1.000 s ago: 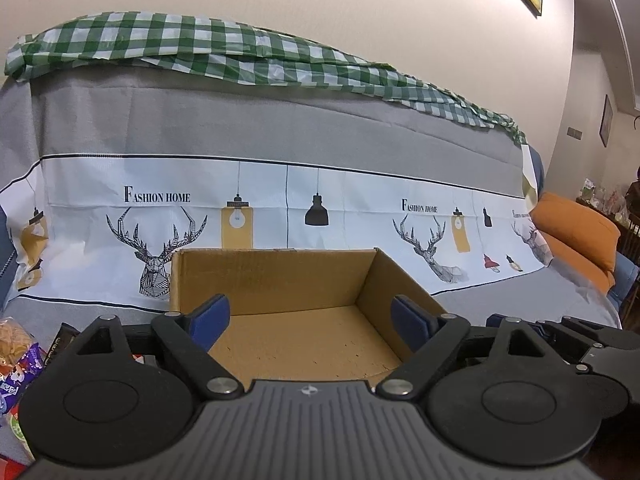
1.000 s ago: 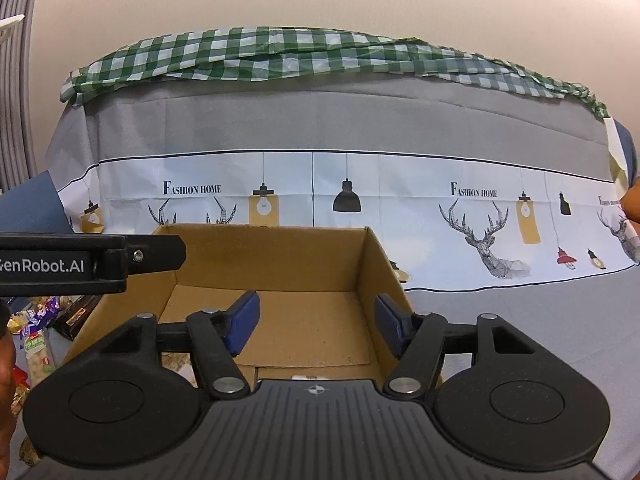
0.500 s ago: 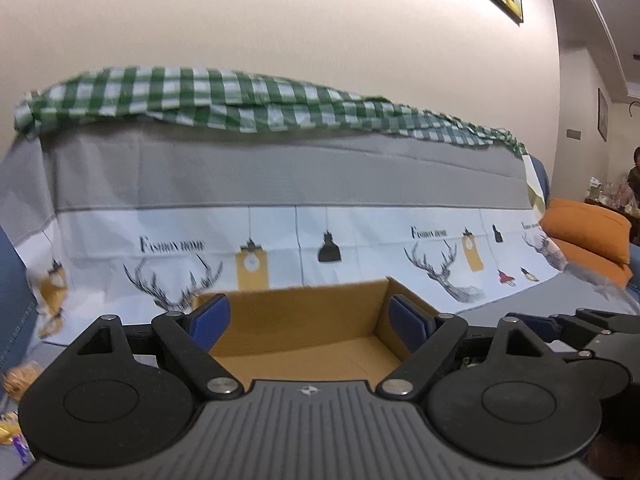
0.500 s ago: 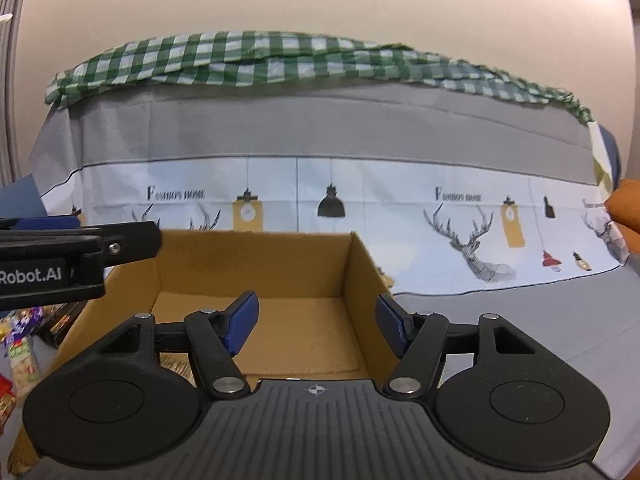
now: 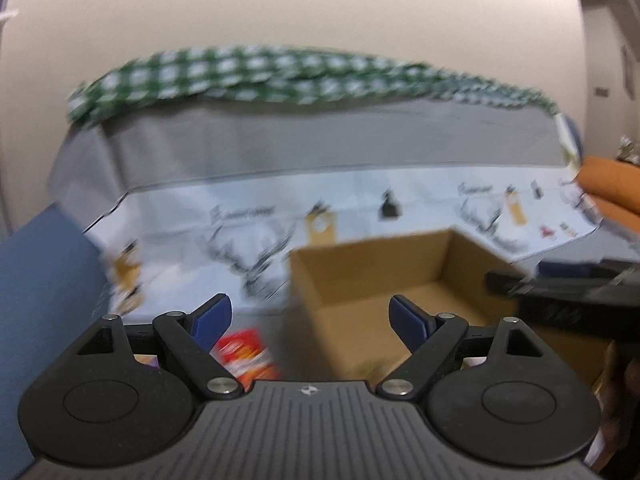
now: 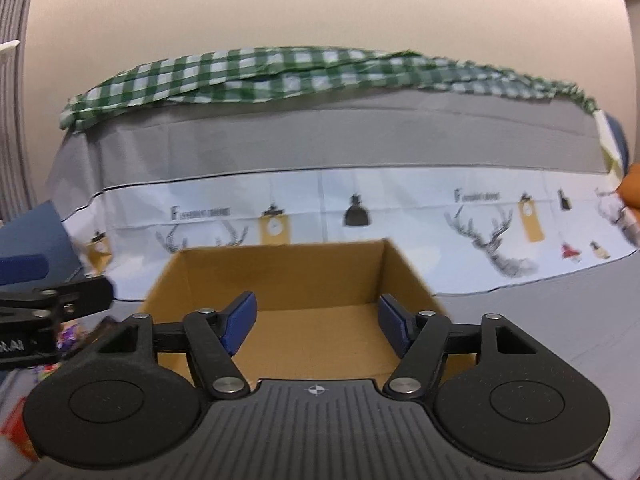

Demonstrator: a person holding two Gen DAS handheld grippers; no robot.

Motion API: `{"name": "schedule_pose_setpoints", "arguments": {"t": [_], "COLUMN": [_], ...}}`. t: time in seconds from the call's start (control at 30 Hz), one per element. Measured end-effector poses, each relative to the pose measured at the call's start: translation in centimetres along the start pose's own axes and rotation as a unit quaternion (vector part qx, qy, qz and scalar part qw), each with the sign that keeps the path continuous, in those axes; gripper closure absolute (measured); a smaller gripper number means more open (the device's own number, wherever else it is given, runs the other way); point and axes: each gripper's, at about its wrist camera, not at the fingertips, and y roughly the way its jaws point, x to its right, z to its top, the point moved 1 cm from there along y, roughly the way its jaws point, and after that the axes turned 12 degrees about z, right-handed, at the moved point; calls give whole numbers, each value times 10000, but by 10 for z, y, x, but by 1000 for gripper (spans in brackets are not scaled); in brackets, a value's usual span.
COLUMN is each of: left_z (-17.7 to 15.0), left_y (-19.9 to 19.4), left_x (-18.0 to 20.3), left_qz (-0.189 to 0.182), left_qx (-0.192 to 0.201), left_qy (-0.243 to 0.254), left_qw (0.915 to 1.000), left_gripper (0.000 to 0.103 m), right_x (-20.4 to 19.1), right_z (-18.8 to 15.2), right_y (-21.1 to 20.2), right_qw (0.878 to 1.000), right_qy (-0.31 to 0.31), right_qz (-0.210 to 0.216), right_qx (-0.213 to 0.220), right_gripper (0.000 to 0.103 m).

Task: Organize snacks
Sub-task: 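Move both empty tools from the box back to the snack pile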

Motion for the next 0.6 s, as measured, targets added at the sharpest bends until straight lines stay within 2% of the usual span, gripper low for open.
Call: {"name": "schedule_pose_setpoints", "arguments": {"t": [0.1, 0.17, 0.2, 0.23, 0.27, 0.33, 0.4, 0.43, 0.47, 0.53, 0.6], "left_z": [-7, -7, -7, -9, -13, -21, -27, -34, -40, -54, -67], "left_y": [0, -3, -6, -10, -11, -12, -12, -10, -7, -4, -1], "left_x": [-41, -69, -83, -95, -105, -131, -147, -153, -155, -155, -154], "left_qz": [1, 110, 247, 399, 483, 548, 652, 638, 586, 453, 367], "left_qx": [-417, -481, -417, -344, -344, -534, -643, -828, -1022, -1343, -1568], "left_qy": [38, -65, -62, -15, -12, -395, -644, -752, -789, -734, -692], "left_qw": [9991, 9988, 9988, 9986, 9982, 9963, 9937, 9917, 9899, 9872, 9845], "left_gripper": [26, 54, 61, 77, 85, 86, 86, 86, 86, 85, 84], "right_x": [-16, -27, -33, -39, -45, -59, -76, -84, -92, -107, -121], "right_z": [-1, -1, -1, -2, -3, -7, -10, -11, -12, -14, -17], "right_y": [-3, -4, -5, -5, -5, -5, -5, -6, -6, -5, -3], "right_qw": [9998, 9992, 9987, 9981, 9972, 9948, 9911, 9889, 9863, 9798, 9726], "right_qy": [-45, -93, -112, -133, -168, -286, -489, -569, -630, -654, -614], "right_qz": [192, 381, 491, 593, 719, 961, 1219, 1349, 1500, 1861, 2200], "right_qx": [2, -10, -19, -42, -87, -169, -227, -240, -260, -341, -442], "right_gripper": [29, 29, 29, 29, 29, 30, 36, 43, 55, 72, 78]}}
